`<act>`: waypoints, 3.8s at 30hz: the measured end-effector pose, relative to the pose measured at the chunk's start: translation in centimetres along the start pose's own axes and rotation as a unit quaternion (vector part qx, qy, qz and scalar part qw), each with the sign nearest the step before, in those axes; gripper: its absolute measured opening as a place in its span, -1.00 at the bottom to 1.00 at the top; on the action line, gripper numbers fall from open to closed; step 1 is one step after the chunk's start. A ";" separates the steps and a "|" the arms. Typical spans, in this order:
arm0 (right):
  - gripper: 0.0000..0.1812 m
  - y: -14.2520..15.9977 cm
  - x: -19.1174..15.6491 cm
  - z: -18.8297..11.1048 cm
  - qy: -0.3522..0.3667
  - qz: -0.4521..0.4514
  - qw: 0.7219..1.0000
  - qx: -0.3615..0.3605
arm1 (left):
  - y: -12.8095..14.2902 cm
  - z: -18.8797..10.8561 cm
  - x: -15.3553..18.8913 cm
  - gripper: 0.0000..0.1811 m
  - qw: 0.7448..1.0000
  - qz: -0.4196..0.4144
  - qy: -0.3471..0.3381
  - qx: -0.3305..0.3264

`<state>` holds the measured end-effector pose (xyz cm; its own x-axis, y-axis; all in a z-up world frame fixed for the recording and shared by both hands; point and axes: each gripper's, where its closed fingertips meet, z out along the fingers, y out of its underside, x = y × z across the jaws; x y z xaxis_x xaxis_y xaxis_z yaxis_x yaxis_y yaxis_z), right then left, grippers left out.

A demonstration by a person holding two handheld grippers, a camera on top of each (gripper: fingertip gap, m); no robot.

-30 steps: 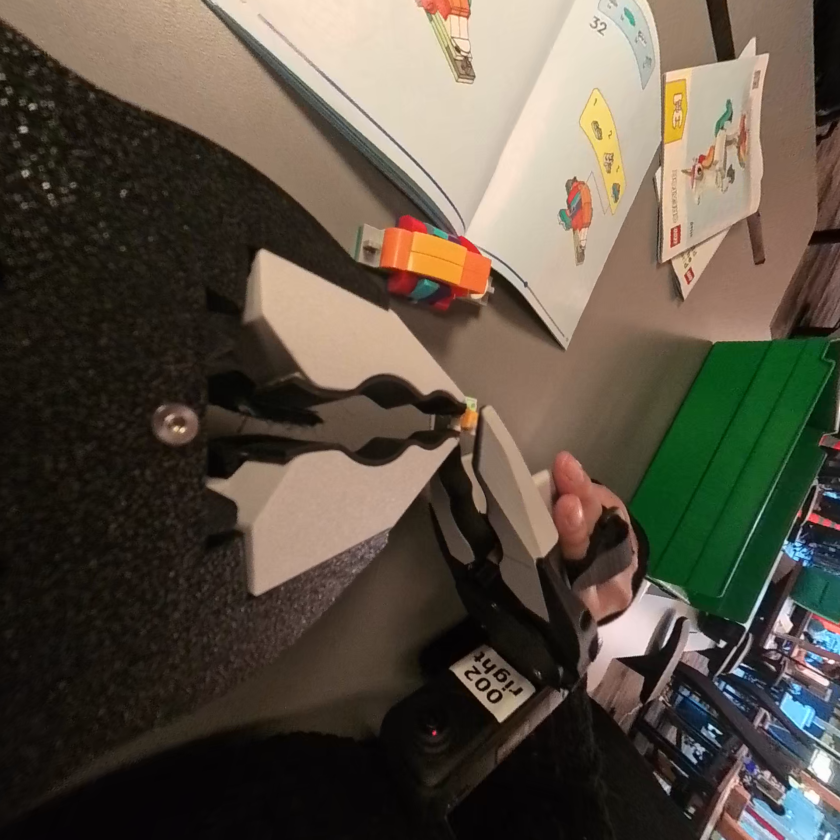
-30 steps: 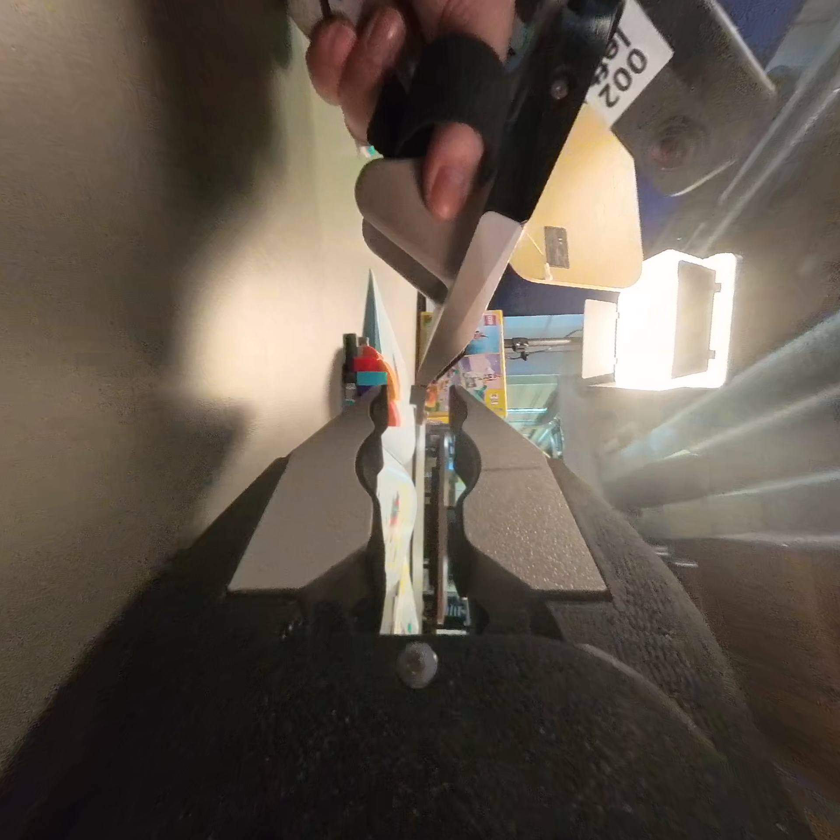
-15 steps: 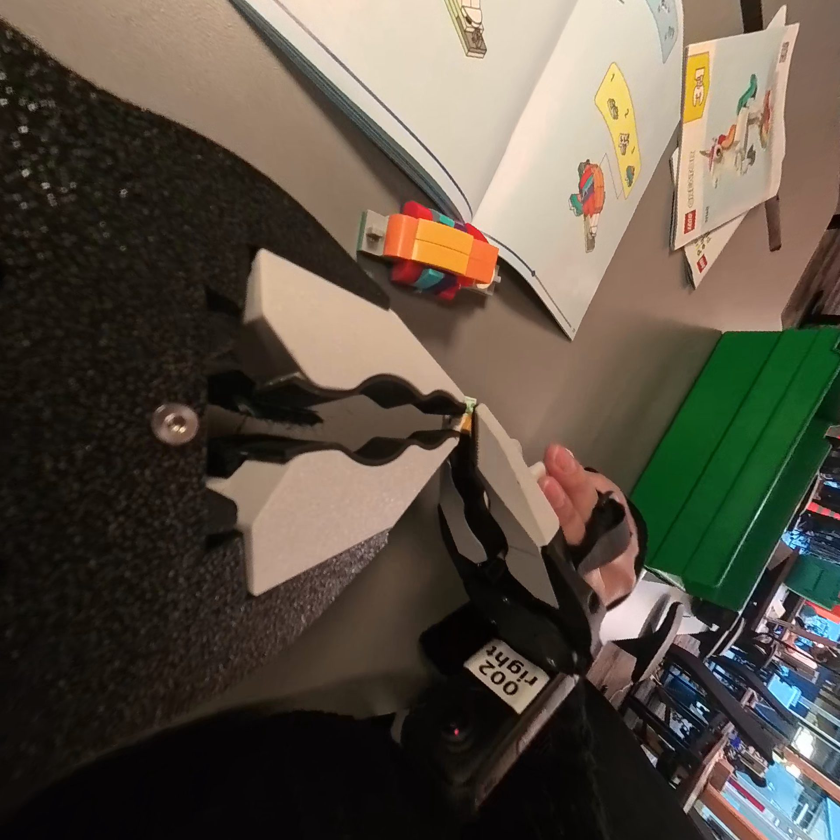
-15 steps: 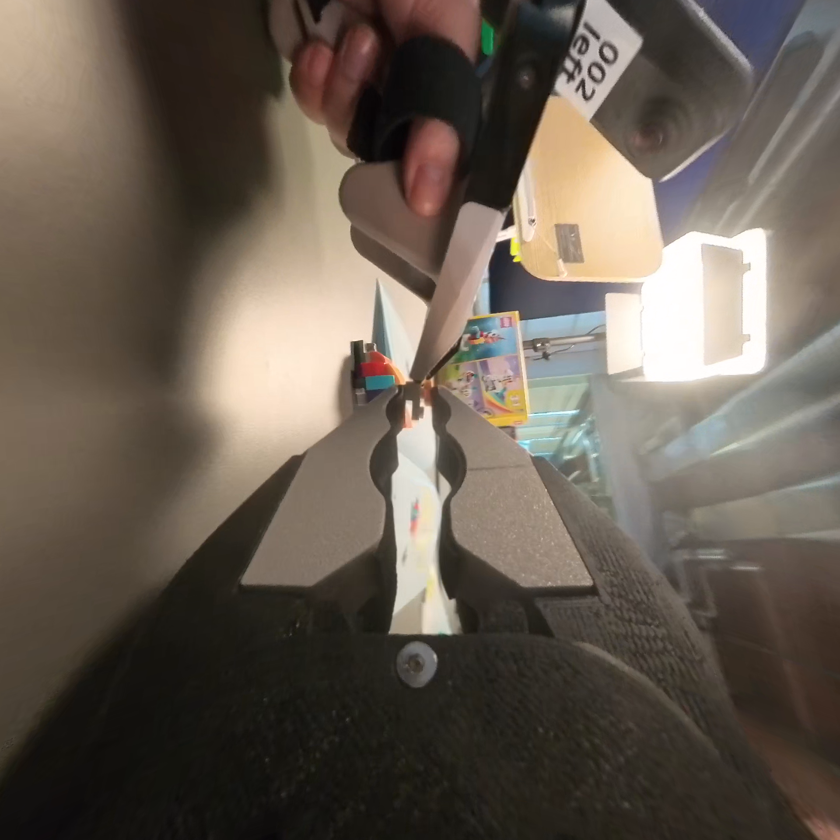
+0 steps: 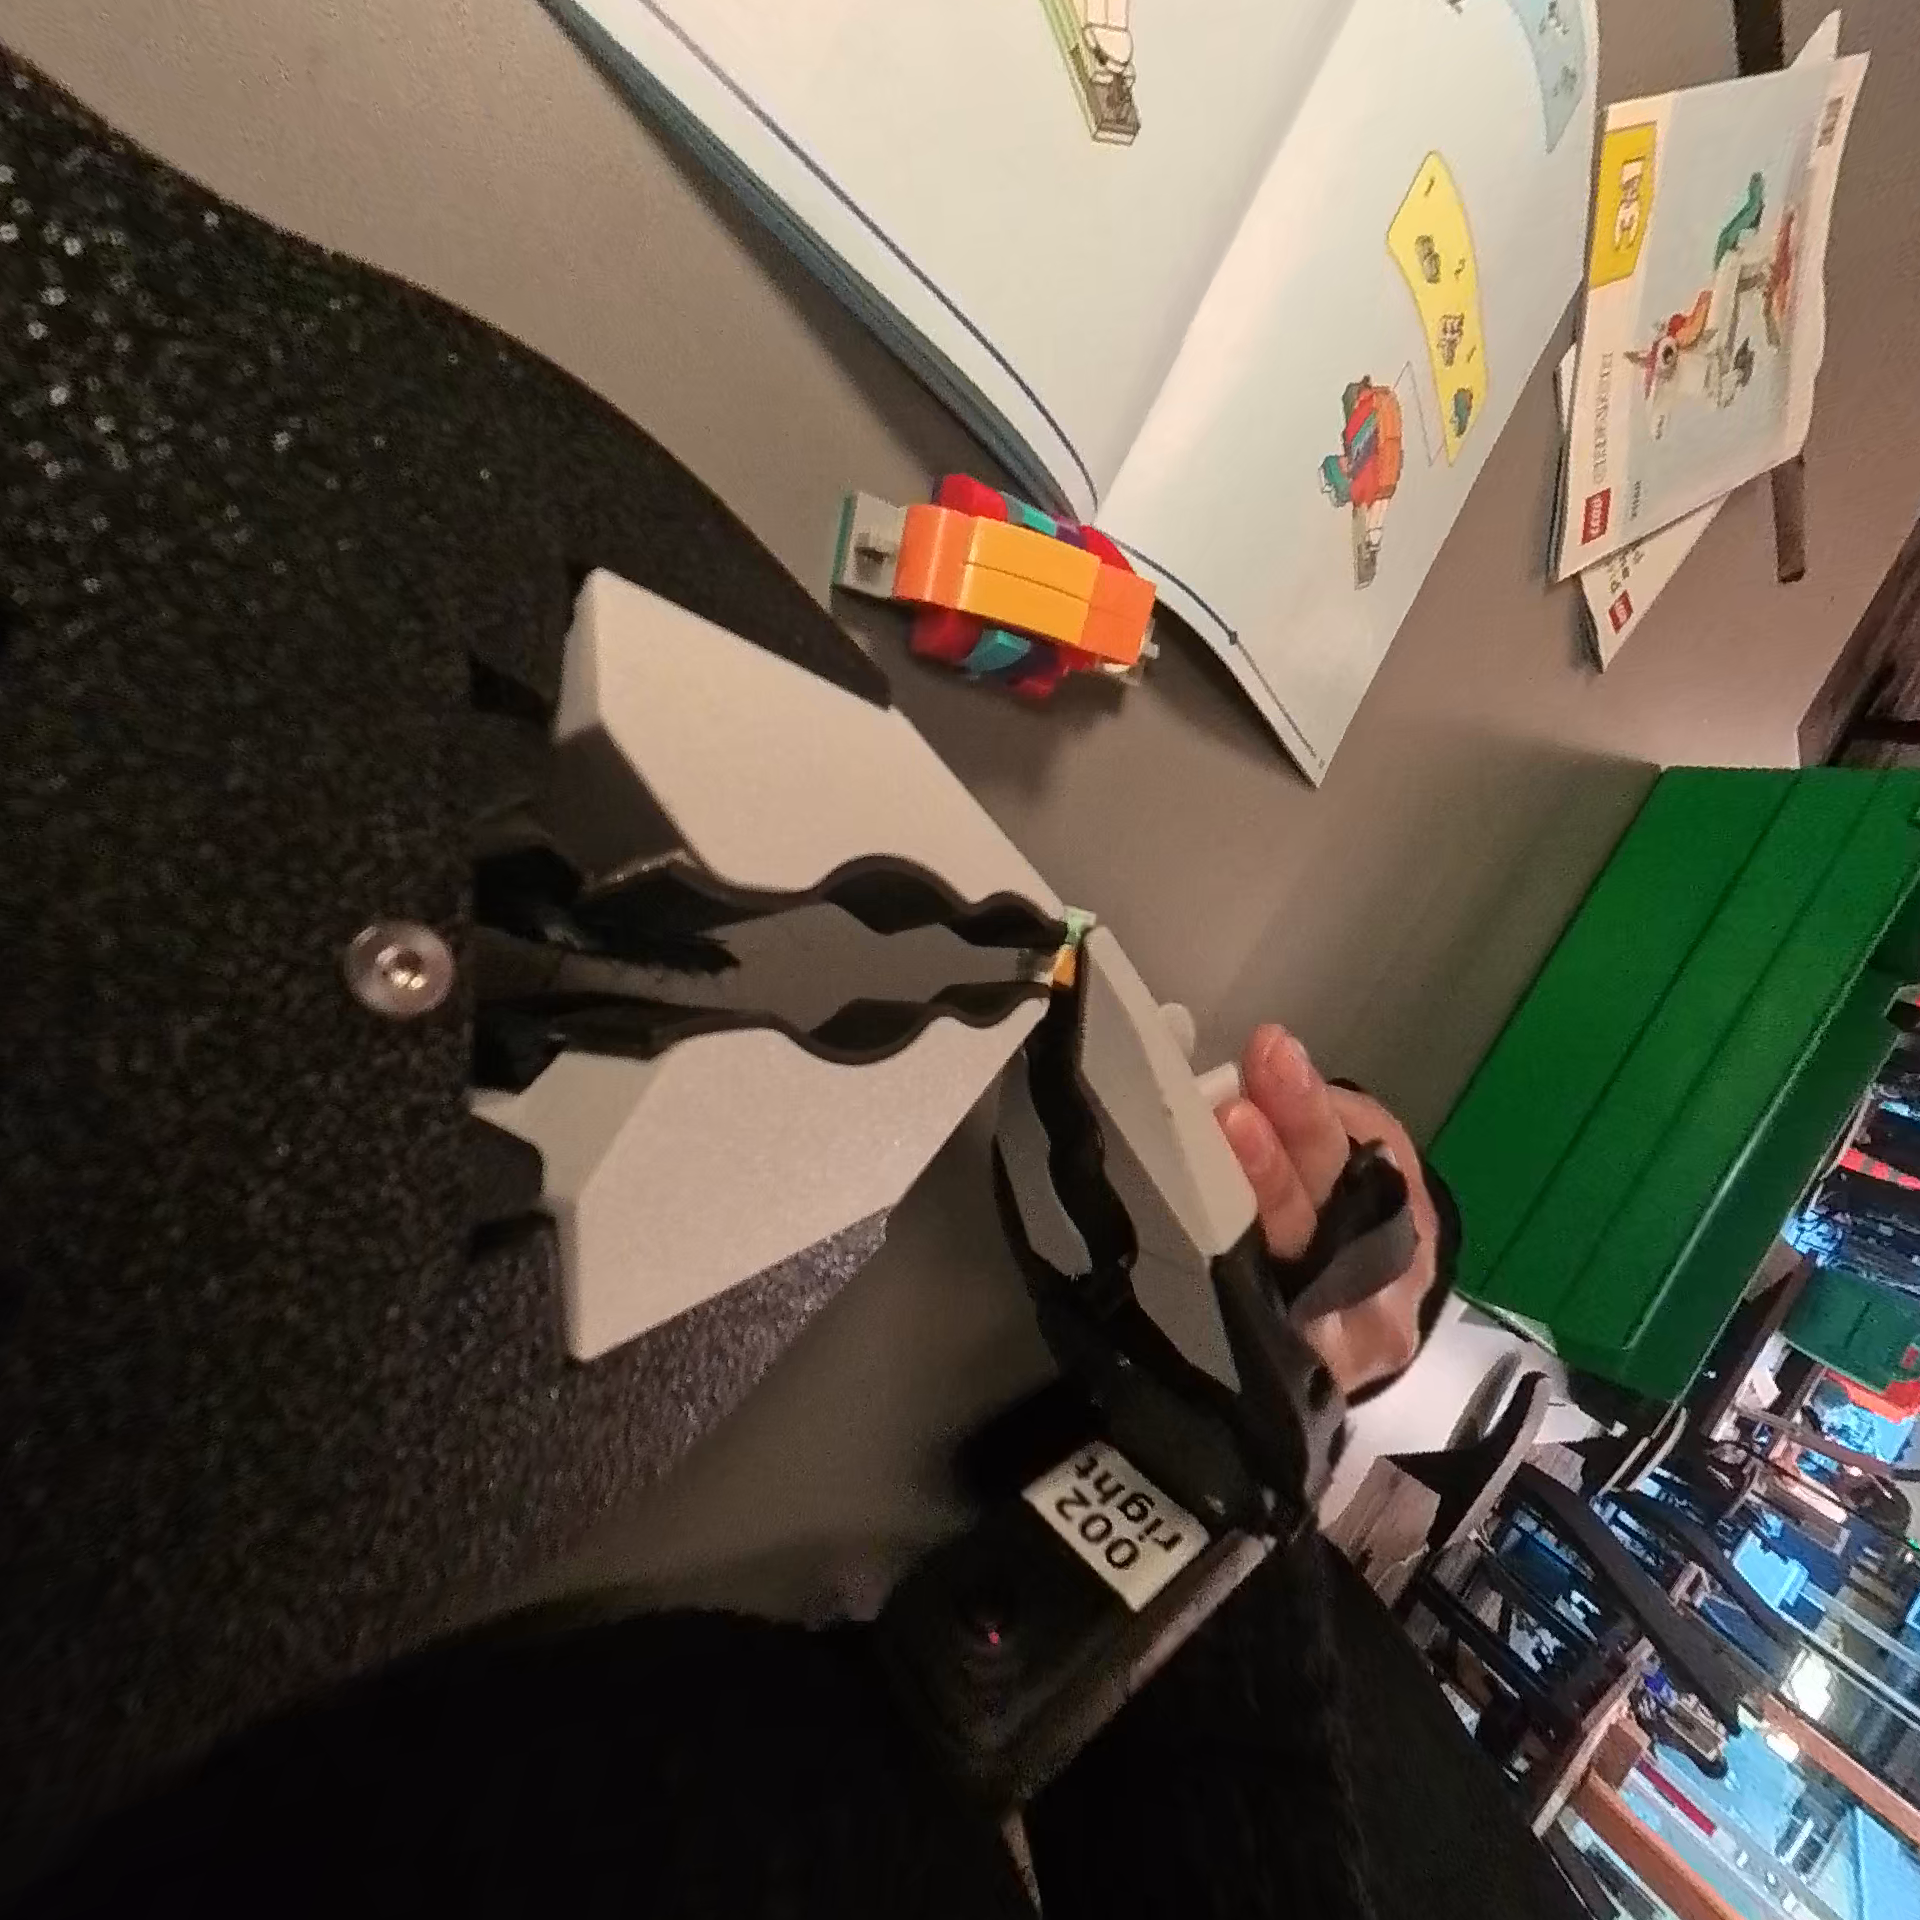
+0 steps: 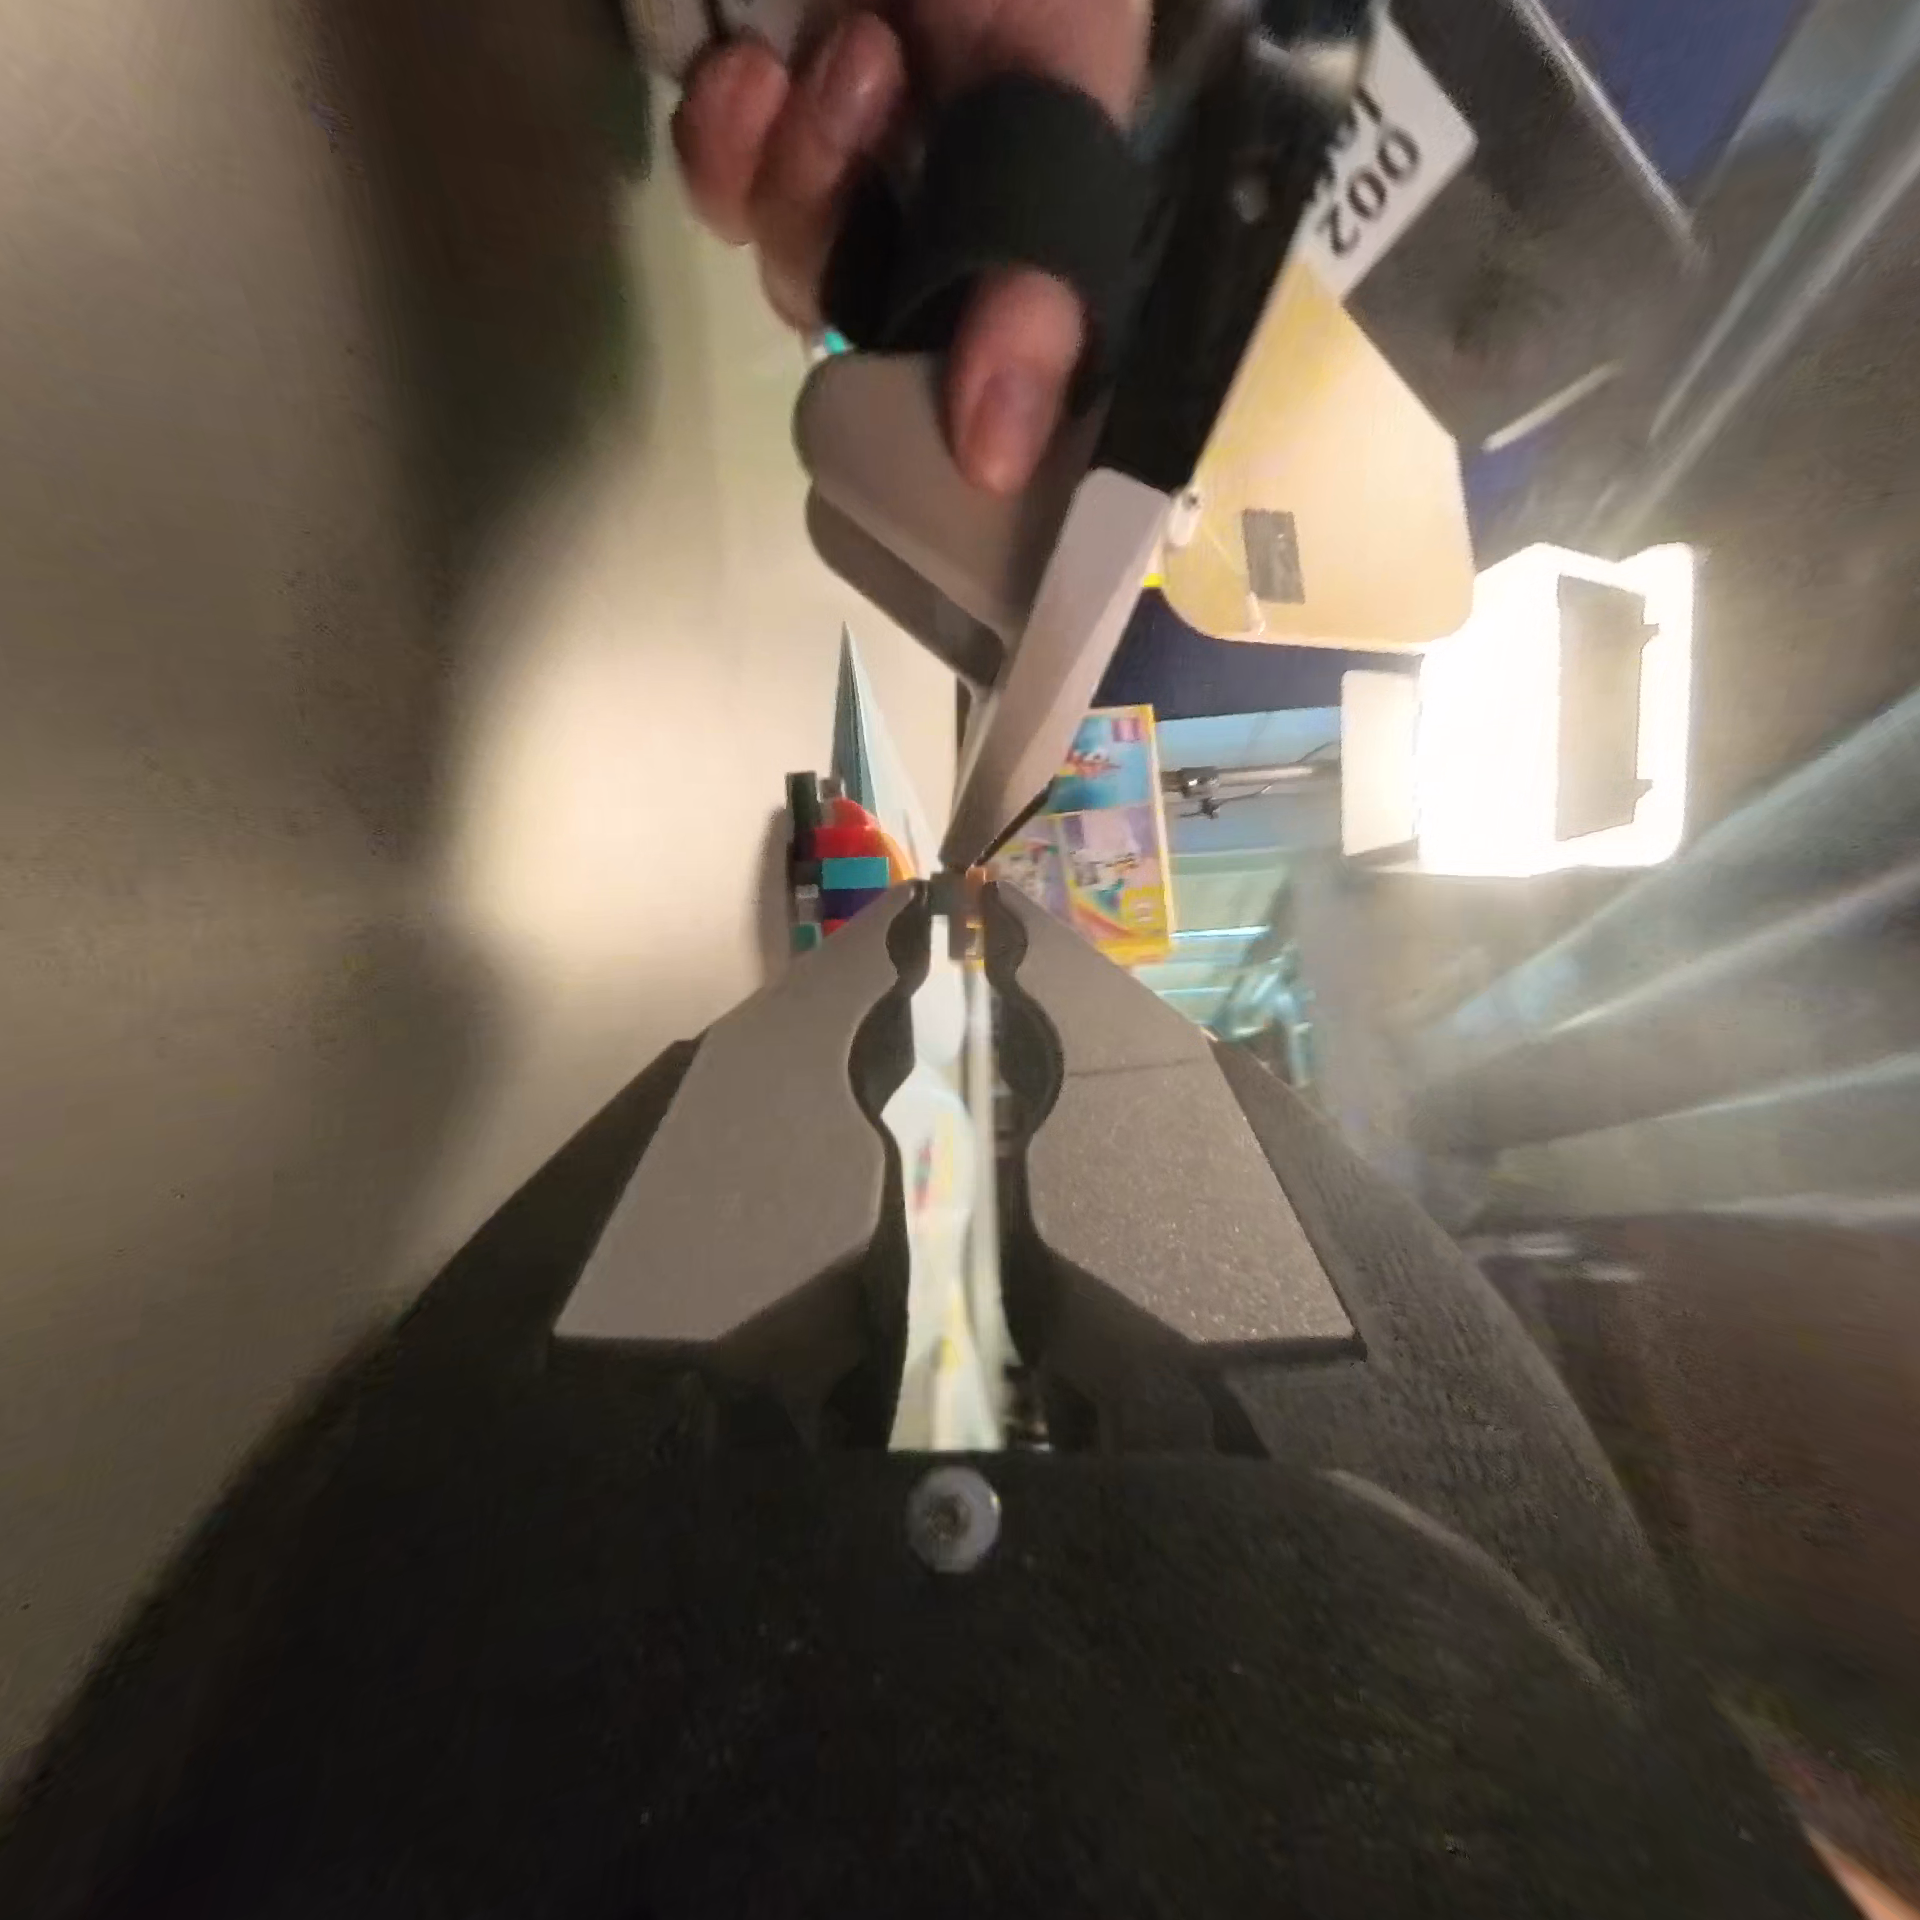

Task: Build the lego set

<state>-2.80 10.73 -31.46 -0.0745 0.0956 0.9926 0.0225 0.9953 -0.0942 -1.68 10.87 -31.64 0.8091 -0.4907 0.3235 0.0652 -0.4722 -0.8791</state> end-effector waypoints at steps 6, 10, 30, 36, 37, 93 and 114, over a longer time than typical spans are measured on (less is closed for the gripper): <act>-0.66 1.1 0.6 -0.3 -0.024 0.186 0.982 0.004 | -0.4 -0.4 -0.8 -0.95 0.998 0.041 -0.037 0.009; -0.77 0.7 2.1 -1.0 -0.063 0.397 0.914 0.062 | -0.9 -0.5 -0.3 -0.95 0.995 0.088 -0.037 0.023; -0.81 -3.6 2.3 -4.3 -0.294 0.588 0.725 0.205 | -0.8 -1.4 5.4 -0.95 0.968 0.207 0.124 0.061; -0.80 -3.9 2.5 -4.5 -0.303 0.597 0.711 0.217 | -0.6 -1.5 5.6 -0.94 0.968 0.205 0.136 0.055; -0.81 -3.9 2.5 -4.5 -0.302 0.598 0.709 0.220 | -0.5 -1.5 5.7 -0.94 0.967 0.205 0.138 0.054; -0.75 -2.8 4.1 -4.0 -0.184 0.548 0.804 0.135 | -1.6 -1.7 4.6 -0.95 0.965 0.238 0.076 0.081; -0.96 -2.4 4.3 -2.1 -0.049 0.526 0.846 0.070 | -2.8 -2.1 3.1 -0.95 0.964 0.244 0.010 0.106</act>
<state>-1.13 8.69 -26.85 -0.1687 0.9236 0.3443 0.0091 0.3508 -0.9364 -0.57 9.15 -27.47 0.7614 -0.6324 -0.1424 -0.2016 -0.0223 -0.9792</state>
